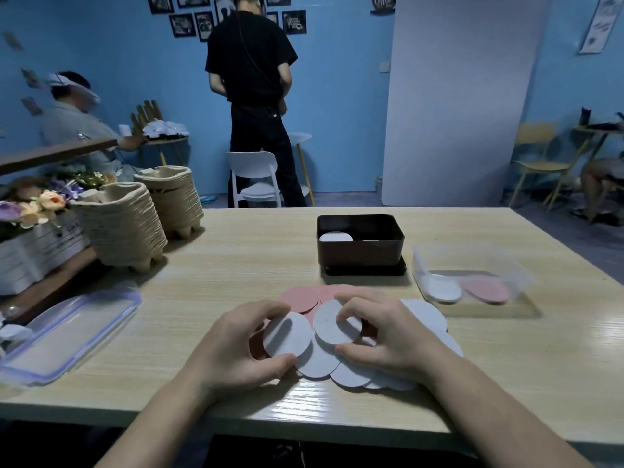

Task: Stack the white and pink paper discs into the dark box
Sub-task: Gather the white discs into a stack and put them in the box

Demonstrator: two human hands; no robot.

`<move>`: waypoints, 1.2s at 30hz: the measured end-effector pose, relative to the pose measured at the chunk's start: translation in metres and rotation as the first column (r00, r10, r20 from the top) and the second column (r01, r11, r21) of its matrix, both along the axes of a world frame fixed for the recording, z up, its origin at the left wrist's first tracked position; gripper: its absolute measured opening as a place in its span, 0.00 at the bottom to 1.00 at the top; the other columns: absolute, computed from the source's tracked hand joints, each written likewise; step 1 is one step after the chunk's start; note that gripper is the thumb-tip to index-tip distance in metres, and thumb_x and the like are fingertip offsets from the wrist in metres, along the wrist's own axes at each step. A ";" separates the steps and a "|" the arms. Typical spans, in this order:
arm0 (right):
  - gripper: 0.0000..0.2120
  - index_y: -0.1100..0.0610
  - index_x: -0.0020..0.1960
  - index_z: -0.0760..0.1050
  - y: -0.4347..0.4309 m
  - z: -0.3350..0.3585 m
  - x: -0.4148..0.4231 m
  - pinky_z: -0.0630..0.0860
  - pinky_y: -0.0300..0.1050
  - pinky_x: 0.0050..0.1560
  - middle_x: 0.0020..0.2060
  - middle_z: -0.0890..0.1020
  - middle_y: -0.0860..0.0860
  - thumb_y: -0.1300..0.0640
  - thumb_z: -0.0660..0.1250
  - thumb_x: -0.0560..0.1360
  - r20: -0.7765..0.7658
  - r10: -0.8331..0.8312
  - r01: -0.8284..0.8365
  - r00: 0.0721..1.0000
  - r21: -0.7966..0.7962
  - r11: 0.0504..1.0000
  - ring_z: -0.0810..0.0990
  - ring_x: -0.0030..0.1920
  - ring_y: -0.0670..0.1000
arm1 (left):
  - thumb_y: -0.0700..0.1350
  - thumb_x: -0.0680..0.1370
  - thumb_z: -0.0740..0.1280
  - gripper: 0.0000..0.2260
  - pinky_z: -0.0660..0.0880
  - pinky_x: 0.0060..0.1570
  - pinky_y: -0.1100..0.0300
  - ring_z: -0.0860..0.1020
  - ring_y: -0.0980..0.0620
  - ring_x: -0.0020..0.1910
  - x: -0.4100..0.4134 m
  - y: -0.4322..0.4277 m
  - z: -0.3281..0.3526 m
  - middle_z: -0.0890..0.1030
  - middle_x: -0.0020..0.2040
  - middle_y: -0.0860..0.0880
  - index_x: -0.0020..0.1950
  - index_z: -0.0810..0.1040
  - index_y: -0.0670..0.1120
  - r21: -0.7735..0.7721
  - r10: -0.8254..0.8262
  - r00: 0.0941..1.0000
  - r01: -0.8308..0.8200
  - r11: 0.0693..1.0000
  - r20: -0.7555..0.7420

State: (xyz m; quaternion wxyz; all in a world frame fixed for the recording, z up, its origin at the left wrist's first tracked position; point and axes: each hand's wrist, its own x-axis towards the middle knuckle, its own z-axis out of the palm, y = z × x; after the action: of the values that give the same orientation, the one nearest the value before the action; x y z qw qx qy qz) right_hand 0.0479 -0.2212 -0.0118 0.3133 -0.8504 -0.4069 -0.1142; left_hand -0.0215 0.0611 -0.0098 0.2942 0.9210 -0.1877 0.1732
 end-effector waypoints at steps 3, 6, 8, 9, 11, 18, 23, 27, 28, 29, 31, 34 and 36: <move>0.16 0.45 0.51 0.75 -0.001 -0.002 0.001 0.73 0.43 0.66 0.67 0.77 0.41 0.41 0.76 0.70 -0.011 -0.024 0.024 1.000 -0.029 0.999 0.72 0.68 0.40 | 0.60 0.69 0.76 0.30 0.80 0.54 0.53 0.80 0.57 0.59 0.000 -0.002 -0.002 0.81 0.62 0.57 0.68 0.77 0.50 0.085 0.013 0.998 -0.018 0.996 0.067; 0.16 0.46 0.51 0.75 0.000 -0.001 0.001 0.72 0.45 0.67 0.67 0.77 0.42 0.41 0.76 0.70 -0.017 -0.022 0.022 1.000 -0.019 1.000 0.71 0.70 0.40 | 0.61 0.70 0.75 0.30 0.79 0.54 0.54 0.79 0.57 0.59 0.004 -0.005 0.000 0.81 0.62 0.57 0.69 0.77 0.50 0.087 0.017 0.996 -0.025 0.996 0.089; 0.17 0.46 0.52 0.76 0.000 -0.001 0.001 0.71 0.45 0.68 0.68 0.77 0.42 0.39 0.76 0.70 -0.011 -0.016 0.016 1.000 -0.017 1.000 0.70 0.70 0.40 | 0.62 0.72 0.75 0.29 0.78 0.56 0.56 0.78 0.57 0.59 0.010 -0.011 0.001 0.81 0.62 0.56 0.69 0.77 0.51 0.099 -0.009 0.996 0.000 0.995 0.090; 0.18 0.45 0.53 0.76 0.000 -0.002 0.001 0.71 0.45 0.68 0.68 0.77 0.42 0.38 0.76 0.70 -0.008 -0.014 0.014 1.000 -0.012 1.000 0.70 0.71 0.40 | 0.62 0.72 0.74 0.29 0.77 0.56 0.57 0.78 0.57 0.60 0.013 -0.015 0.001 0.81 0.62 0.56 0.69 0.76 0.51 0.108 -0.029 0.996 0.019 0.994 0.086; 0.19 0.44 0.56 0.76 0.000 -0.002 0.002 0.72 0.45 0.67 0.68 0.77 0.42 0.37 0.75 0.71 -0.001 -0.009 0.009 1.000 -0.001 1.000 0.71 0.70 0.41 | 0.63 0.73 0.74 0.29 0.76 0.57 0.58 0.77 0.58 0.60 0.020 -0.023 0.002 0.80 0.63 0.57 0.70 0.75 0.52 0.118 -0.069 0.995 0.059 0.991 0.078; 0.14 0.53 0.53 0.78 0.003 -0.001 0.005 0.73 0.49 0.66 0.70 0.76 0.43 0.48 0.77 0.74 0.045 0.086 -0.089 0.995 0.064 0.994 0.73 0.71 0.44 | 0.59 0.75 0.75 0.28 0.72 0.59 0.64 0.75 0.62 0.62 0.036 -0.042 0.005 0.79 0.65 0.58 0.72 0.74 0.50 0.076 -0.193 0.977 0.186 0.980 0.093; 0.15 0.50 0.50 0.78 0.000 -0.001 0.004 0.75 0.49 0.64 0.67 0.78 0.44 0.42 0.76 0.73 0.015 0.053 -0.054 0.998 0.109 0.993 0.74 0.70 0.43 | 0.58 0.75 0.75 0.29 0.76 0.61 0.62 0.77 0.61 0.63 0.032 -0.038 -0.001 0.79 0.66 0.59 0.73 0.74 0.51 -0.037 -0.182 0.977 0.187 0.982 0.112; 0.15 0.50 0.51 0.79 -0.003 -0.001 0.002 0.77 0.47 0.61 0.65 0.80 0.43 0.42 0.77 0.72 -0.006 0.013 -0.011 1.000 0.154 0.988 0.74 0.69 0.40 | 0.55 0.72 0.77 0.26 0.77 0.54 0.64 0.81 0.57 0.57 0.027 -0.032 -0.003 0.82 0.57 0.61 0.67 0.77 0.51 -0.170 -0.100 0.987 0.120 0.978 0.123; 0.15 0.50 0.51 0.79 -0.004 0.000 0.002 0.76 0.47 0.62 0.64 0.80 0.43 0.43 0.77 0.72 0.002 0.008 -0.008 1.000 0.159 0.987 0.75 0.69 0.41 | 0.54 0.72 0.77 0.25 0.78 0.54 0.63 0.82 0.57 0.56 0.028 -0.032 -0.004 0.83 0.56 0.61 0.66 0.78 0.50 -0.170 -0.098 0.986 0.120 0.978 0.133; 0.15 0.50 0.51 0.79 -0.003 0.000 0.003 0.76 0.47 0.62 0.64 0.81 0.43 0.44 0.78 0.72 0.006 0.004 -0.004 1.000 0.162 0.987 0.76 0.68 0.41 | 0.52 0.72 0.78 0.24 0.78 0.53 0.62 0.82 0.56 0.55 0.028 -0.032 -0.004 0.83 0.56 0.60 0.65 0.78 0.49 -0.166 -0.103 0.985 0.126 0.978 0.141; 0.15 0.50 0.51 0.78 -0.003 0.000 0.004 0.76 0.47 0.62 0.63 0.81 0.44 0.44 0.78 0.72 0.011 0.002 -0.003 1.000 0.159 0.987 0.76 0.68 0.41 | 0.47 0.72 0.78 0.22 0.79 0.51 0.58 0.82 0.55 0.54 0.030 -0.033 -0.005 0.83 0.54 0.58 0.64 0.78 0.48 -0.155 -0.119 0.982 0.141 0.978 0.144; 0.17 0.49 0.52 0.77 -0.001 -0.001 0.004 0.76 0.46 0.62 0.65 0.80 0.43 0.42 0.78 0.71 0.005 0.014 -0.015 1.000 0.148 0.989 0.76 0.67 0.42 | 0.42 0.73 0.78 0.21 0.80 0.52 0.57 0.82 0.55 0.54 0.028 -0.035 -0.003 0.83 0.55 0.58 0.64 0.78 0.48 -0.138 -0.139 0.981 0.157 0.978 0.136; 0.17 0.48 0.53 0.76 -0.001 -0.002 0.004 0.75 0.46 0.63 0.66 0.79 0.41 0.41 0.77 0.71 -0.008 0.016 -0.015 1.000 0.139 0.990 0.76 0.67 0.42 | 0.41 0.73 0.78 0.22 0.79 0.53 0.61 0.82 0.58 0.55 0.027 -0.036 -0.002 0.83 0.57 0.61 0.65 0.78 0.49 -0.133 -0.151 0.979 0.168 0.977 0.135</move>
State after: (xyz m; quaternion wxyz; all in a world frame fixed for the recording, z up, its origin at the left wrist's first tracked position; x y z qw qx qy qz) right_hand 0.0516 -0.2220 -0.0135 0.3746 -0.8239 -0.4031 -0.1358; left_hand 0.0051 0.0248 -0.0115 0.3607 0.8667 -0.2660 0.2191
